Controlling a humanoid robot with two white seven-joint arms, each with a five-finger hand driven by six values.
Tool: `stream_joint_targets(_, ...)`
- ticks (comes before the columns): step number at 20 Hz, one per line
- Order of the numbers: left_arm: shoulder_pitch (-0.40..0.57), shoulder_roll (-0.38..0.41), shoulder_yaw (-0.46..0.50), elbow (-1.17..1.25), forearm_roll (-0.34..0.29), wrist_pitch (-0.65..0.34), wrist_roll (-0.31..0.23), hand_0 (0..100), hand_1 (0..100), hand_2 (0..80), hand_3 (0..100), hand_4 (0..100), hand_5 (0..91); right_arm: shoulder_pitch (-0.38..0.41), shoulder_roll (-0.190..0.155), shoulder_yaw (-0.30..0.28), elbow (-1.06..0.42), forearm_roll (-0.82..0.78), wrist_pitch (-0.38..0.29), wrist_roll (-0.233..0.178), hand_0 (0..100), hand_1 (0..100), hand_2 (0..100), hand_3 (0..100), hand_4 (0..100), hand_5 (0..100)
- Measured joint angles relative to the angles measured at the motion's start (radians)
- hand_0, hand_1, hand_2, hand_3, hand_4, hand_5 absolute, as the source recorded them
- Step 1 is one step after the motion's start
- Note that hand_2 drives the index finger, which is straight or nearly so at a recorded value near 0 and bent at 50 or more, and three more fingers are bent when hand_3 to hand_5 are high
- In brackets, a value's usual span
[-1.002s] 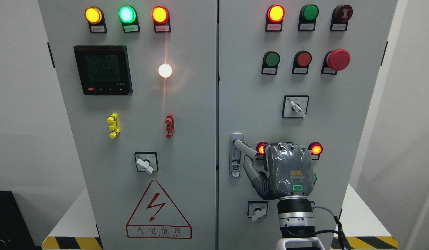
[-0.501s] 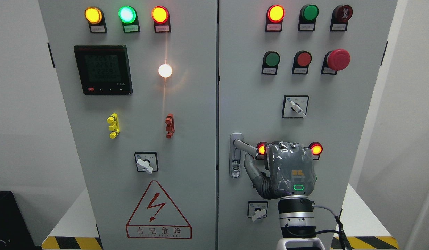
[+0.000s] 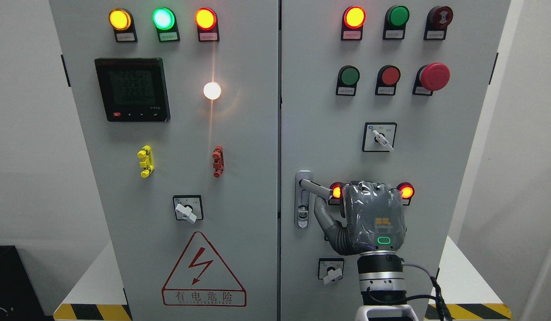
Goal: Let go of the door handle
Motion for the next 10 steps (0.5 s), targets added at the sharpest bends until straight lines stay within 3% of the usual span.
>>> stream_joint_targets(10, 0.000, 0.000, 0.000, 0.000, 0.000, 0.000, 0.000, 12, 56, 0.0, 0, 0, 0.0, -0.001, 0.000, 0.000, -0.002, 0.000, 0.000, 0.000, 49, 34, 94, 100, 100, 100)
